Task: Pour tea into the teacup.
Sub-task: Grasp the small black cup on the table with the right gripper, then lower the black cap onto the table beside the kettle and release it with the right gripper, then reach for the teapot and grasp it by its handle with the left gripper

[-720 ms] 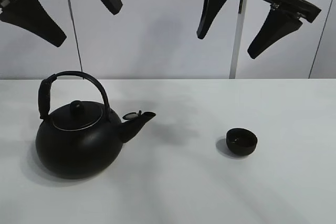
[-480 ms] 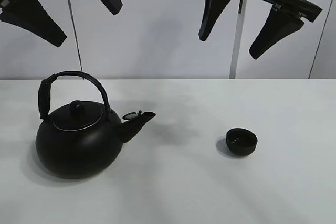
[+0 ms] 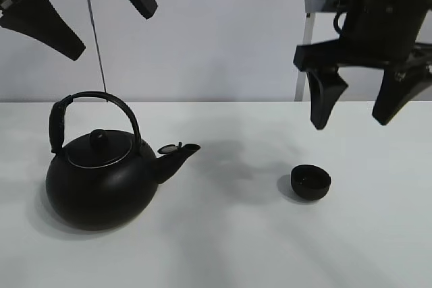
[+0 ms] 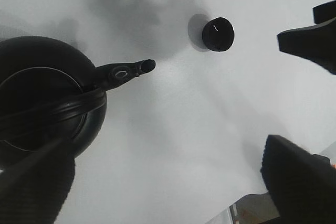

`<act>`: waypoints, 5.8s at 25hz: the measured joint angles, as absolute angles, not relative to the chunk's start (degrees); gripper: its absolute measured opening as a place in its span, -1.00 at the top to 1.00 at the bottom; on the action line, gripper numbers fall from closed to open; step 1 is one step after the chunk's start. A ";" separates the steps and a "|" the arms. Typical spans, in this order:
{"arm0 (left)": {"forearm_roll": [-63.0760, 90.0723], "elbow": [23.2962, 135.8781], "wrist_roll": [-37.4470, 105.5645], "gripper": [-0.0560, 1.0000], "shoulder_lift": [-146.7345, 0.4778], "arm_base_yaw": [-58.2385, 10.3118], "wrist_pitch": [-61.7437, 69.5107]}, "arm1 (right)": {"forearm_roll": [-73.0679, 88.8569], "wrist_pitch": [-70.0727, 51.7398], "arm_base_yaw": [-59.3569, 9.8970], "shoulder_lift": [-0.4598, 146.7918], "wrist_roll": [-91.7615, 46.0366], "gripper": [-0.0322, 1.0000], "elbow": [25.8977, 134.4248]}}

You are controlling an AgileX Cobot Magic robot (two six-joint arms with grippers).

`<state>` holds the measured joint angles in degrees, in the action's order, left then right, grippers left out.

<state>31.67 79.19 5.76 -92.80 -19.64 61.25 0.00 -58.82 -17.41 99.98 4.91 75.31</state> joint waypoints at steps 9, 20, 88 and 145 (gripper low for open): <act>31.67 79.19 5.76 -0.42 -92.80 -19.64 61.25 | -2.29 -37.03 -18.08 100.04 7.70 -0.09 61.95; 31.67 79.19 5.76 -0.42 -92.80 -19.64 61.25 | 0.00 -31.76 -18.26 106.39 7.17 -0.08 61.88; 31.71 79.19 5.76 -0.42 -92.80 -19.64 61.25 | 0.91 -34.49 -31.58 116.35 7.03 0.16 73.06; 31.71 79.19 5.76 -0.42 -92.80 -19.64 61.25 | 14.01 -67.76 -12.36 96.89 8.67 -0.31 88.02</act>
<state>31.71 79.19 5.76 -92.80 -19.64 61.25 14.01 -67.76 -12.36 96.89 8.67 88.02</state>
